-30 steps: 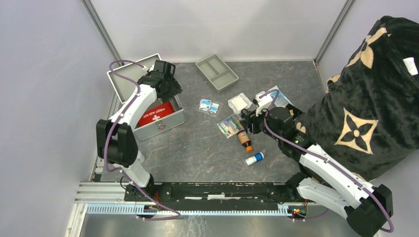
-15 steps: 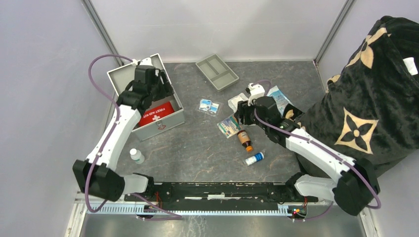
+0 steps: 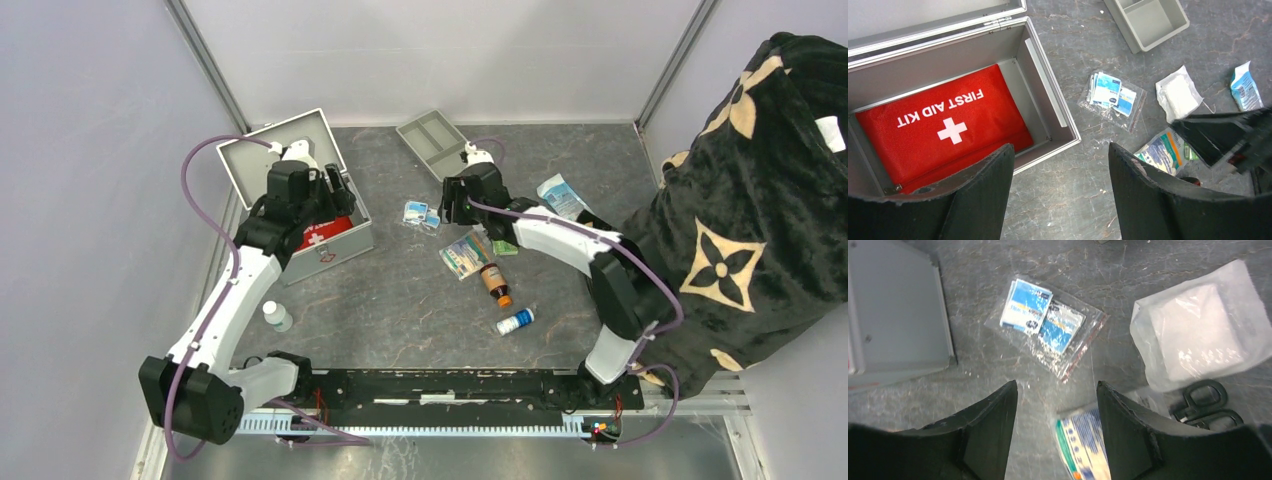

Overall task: Organize the medicine kit
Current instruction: Adjust the medicine box at the center of the board, then pick up the medical item at the center of the board, then place the medical item at the medicine box.

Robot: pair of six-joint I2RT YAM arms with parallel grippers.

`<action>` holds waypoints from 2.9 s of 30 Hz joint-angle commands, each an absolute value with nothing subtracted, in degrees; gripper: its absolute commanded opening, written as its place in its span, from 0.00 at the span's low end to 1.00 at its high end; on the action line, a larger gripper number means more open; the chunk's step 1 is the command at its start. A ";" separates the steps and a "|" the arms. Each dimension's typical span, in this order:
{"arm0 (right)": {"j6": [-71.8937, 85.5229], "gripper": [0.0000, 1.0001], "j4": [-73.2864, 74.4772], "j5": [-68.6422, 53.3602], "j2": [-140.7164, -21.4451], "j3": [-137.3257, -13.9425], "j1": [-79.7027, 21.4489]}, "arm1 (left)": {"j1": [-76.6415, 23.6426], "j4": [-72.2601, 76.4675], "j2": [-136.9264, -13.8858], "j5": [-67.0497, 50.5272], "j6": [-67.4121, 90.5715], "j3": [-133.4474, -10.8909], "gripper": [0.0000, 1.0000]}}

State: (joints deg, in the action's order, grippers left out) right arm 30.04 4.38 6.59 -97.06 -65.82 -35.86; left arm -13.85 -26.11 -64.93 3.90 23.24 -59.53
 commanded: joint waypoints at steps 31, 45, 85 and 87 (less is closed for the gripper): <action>20.03 0.39 11.97 16.01 -122.94 -85.15 -38.74 | -13.67 -23.36 -63.50 3.63 21.71 -59.40 0.74; 18.35 0.00 -3.84 9.18 -107.77 -72.05 -37.33 | -13.71 -24.09 -64.55 3.00 22.65 -61.48 0.74; 21.04 0.40 -12.12 -8.00 -115.89 -100.91 -48.78 | -13.71 -34.01 -50.72 21.98 26.41 -69.18 0.77; 20.94 0.41 -12.88 -6.06 -110.09 -94.07 -46.20 | -13.71 -33.39 -50.91 20.77 26.01 -68.72 0.77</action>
